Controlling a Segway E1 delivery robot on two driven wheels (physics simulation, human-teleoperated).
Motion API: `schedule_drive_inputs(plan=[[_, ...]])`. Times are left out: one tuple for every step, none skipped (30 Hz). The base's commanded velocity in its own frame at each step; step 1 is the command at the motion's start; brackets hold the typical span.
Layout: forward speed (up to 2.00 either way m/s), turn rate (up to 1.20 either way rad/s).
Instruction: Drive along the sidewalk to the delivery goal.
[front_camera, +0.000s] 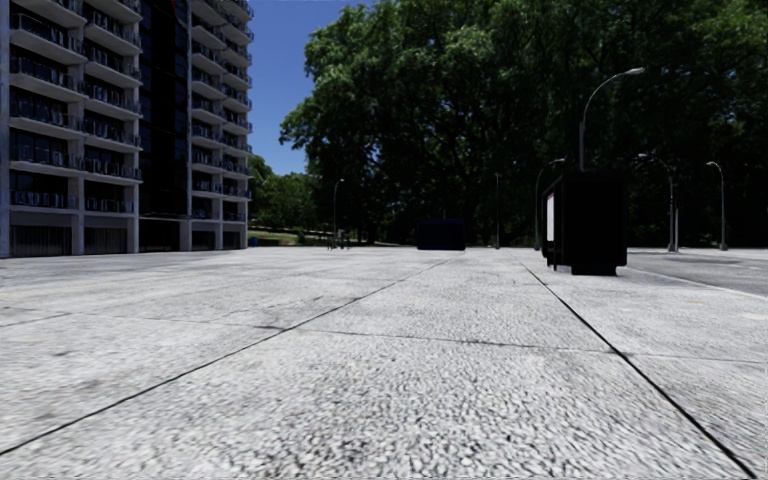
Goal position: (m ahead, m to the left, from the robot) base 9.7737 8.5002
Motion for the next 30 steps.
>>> schedule_drive_inputs(plan=[[1.90, 0.41], [1.90, 0.41], [1.90, 0.41], [1.90, 0.41], [1.90, 0.41], [1.90, 0.41], [1.90, 0.41], [1.89, 0.41], [1.89, 0.41], [1.89, 0.41], [1.89, 0.41], [1.89, 0.41], [1.89, 0.41], [1.89, 0.44], [1.89, 0.49], [1.89, 0.49], [1.89, 0.51], [1.89, 0.51], [1.89, 0.51], [1.89, 0.51], [1.89, 0.51], [1.89, 0.51], [1.89, 0.51], [1.89, 0.51], [1.89, 0.51], [1.89, 0.51], [1.89, 0.51], [1.89, 0.51], [1.89, 0.51], [1.89, 0.51]])
